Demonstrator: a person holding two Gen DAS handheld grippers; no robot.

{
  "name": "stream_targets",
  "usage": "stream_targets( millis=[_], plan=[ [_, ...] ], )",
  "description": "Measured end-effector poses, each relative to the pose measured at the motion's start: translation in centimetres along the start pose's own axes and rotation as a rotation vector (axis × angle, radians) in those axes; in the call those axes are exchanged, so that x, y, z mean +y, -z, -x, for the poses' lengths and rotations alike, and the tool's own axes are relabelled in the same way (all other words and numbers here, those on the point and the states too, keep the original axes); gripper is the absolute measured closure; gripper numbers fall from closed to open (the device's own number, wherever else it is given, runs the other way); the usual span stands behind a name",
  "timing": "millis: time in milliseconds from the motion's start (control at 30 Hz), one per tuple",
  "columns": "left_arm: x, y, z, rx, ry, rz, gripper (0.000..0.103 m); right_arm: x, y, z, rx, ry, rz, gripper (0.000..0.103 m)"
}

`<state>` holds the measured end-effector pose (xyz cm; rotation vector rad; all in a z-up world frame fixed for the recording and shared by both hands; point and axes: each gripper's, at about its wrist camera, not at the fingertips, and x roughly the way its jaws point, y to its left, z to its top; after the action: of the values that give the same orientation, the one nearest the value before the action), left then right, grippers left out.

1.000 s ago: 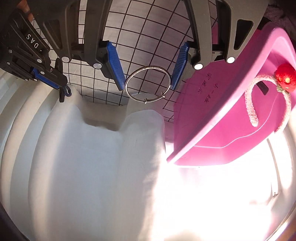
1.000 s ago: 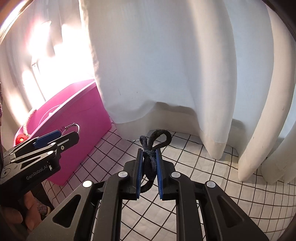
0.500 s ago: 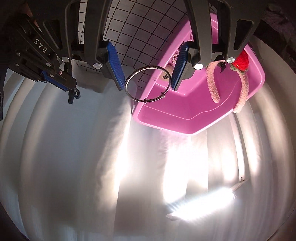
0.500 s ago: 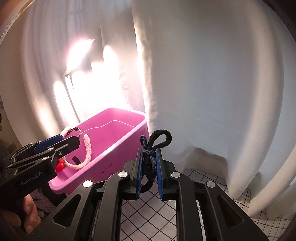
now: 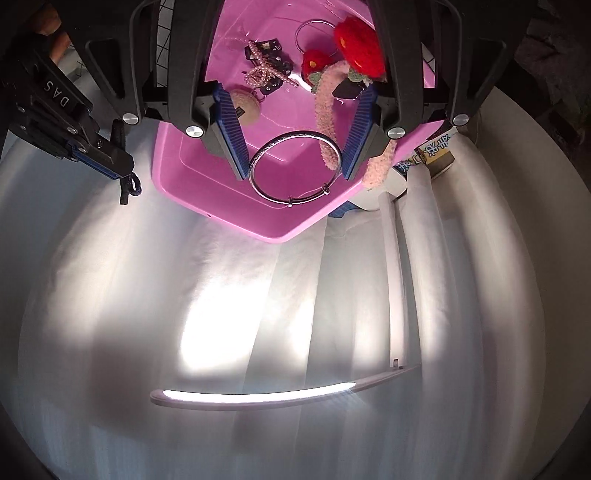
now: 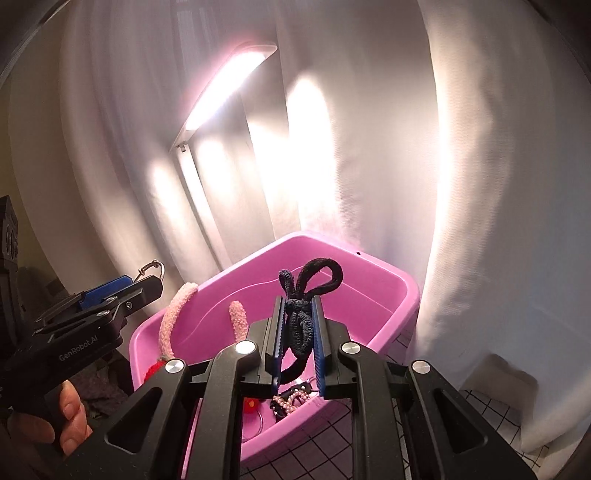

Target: Organize jewelry

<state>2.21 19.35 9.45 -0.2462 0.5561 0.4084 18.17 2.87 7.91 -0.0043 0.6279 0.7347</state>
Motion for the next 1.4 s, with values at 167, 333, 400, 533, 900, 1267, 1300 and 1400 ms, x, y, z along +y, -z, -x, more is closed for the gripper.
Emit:
stream_targets(
  millis=[167, 333, 400, 533, 900, 1267, 1300, 1400],
  plan=[
    [1.8, 0.6, -4.1, 0.103, -0.015, 0.041, 0.052, 0.9, -0.2, -4.5, 0.096, -0.03, 0.007, 0.089],
    [2.2, 1.4, -7.3, 0.201, -0.013, 0.052, 0.052, 1.1, -0.2, -8.2, 0.189, -0.052, -0.002, 0.089],
    [2.3, 1.6, -8.4, 0.237, -0.018, 0.049, 0.052, 1.0, -0.2, -9.8, 0.231, -0.052, -0.009, 0.089],
    [2.2, 2.1, -10.2, 0.31, -0.022, 0.039, 0.052, 0.9, 0.3, -11.9, 0.294, -0.052, -0.01, 0.089],
    [2.8, 2.6, -12.3, 0.409, -0.01, 0.039, 0.031, 0.6, 0.7, -13.3, 0.321, 0.031, -0.002, 0.052],
    [2.4, 2.5, -11.6, 0.405, -0.022, 0.001, 0.023, 0.4, 0.6, -11.9, 0.288, 0.058, -0.011, 0.051],
    [2.4, 2.4, -11.4, 0.4, -0.027, -0.002, 0.022, 0.4, 0.6, -11.8, 0.287, 0.061, -0.011, 0.051],
    [2.4, 2.3, -11.0, 0.389, -0.033, -0.01, 0.021, 0.4, 0.7, -12.0, 0.284, 0.067, -0.013, 0.051]
  ],
)
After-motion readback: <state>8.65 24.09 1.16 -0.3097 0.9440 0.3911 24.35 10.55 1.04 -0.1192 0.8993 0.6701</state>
